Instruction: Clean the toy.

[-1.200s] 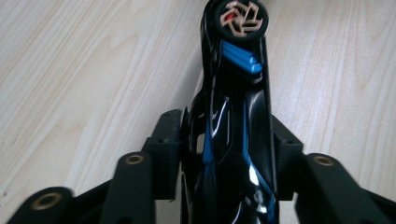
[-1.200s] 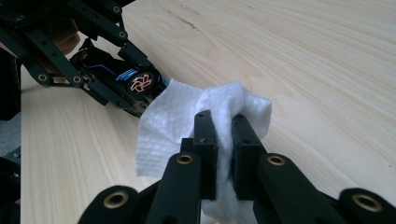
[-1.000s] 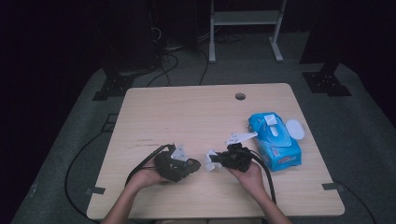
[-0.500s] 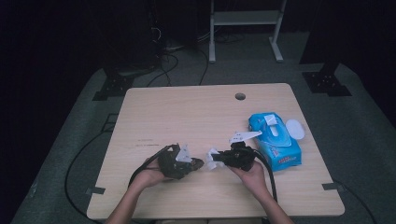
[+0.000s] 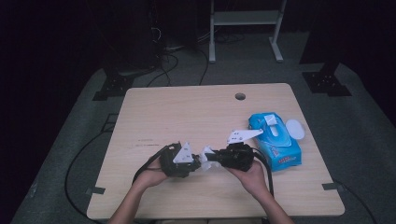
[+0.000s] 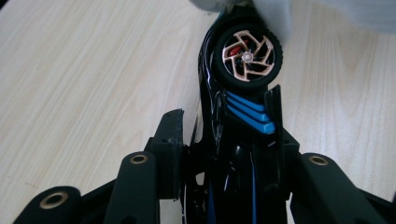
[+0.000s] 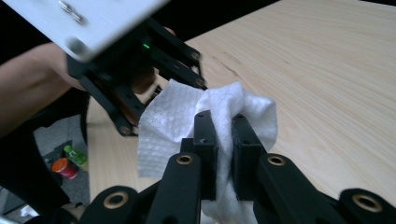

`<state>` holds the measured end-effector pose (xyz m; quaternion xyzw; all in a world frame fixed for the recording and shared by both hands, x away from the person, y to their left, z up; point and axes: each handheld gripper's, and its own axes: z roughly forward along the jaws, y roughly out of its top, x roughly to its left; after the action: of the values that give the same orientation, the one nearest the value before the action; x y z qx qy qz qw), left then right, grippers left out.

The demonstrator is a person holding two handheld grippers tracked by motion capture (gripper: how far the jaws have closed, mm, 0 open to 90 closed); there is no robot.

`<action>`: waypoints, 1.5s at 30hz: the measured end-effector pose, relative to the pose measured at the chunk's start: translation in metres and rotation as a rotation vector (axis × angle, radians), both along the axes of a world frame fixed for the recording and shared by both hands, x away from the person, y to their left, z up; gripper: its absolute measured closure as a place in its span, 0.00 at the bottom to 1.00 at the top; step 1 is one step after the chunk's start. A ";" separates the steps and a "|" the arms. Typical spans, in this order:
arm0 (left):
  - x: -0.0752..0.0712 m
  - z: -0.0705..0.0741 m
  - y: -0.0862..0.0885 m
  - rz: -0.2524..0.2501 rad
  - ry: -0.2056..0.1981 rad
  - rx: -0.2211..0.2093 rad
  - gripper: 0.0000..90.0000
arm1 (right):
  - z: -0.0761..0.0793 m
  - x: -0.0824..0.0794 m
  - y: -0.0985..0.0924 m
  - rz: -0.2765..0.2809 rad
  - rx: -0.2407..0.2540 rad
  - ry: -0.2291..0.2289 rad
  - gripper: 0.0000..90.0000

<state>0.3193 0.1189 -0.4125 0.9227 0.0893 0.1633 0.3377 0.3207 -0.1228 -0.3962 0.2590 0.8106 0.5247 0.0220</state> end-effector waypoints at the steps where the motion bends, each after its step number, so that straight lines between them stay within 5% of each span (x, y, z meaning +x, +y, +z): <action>1: 0.000 0.001 0.001 -0.003 0.003 -0.008 0.64 | -0.002 0.001 -0.003 -0.011 -0.007 0.007 0.91; 10: -0.002 0.001 0.000 -0.026 0.017 -0.038 0.64 | -0.015 0.011 -0.012 -0.045 -0.028 0.060 0.92; 17: -0.002 -0.001 -0.001 -0.032 0.027 -0.048 0.64 | 0.004 0.000 -0.003 0.013 0.033 0.018 0.92; 31: -0.004 -0.001 -0.004 -0.050 0.029 -0.081 0.64 | 0.020 -0.009 0.006 0.034 0.012 -0.025 0.92; 41: -0.002 0.002 0.001 -0.042 0.033 -0.117 0.64 | -0.001 0.003 -0.010 -0.010 0.031 0.060 0.92; 45: -0.002 0.000 0.000 -0.047 0.036 -0.116 0.64 | 0.004 0.001 -0.008 0.004 0.057 0.055 0.92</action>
<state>0.3173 0.1188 -0.4127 0.9060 0.0830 0.1334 0.3930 0.3217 -0.1306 -0.3923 0.2722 0.7960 0.5405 -0.0086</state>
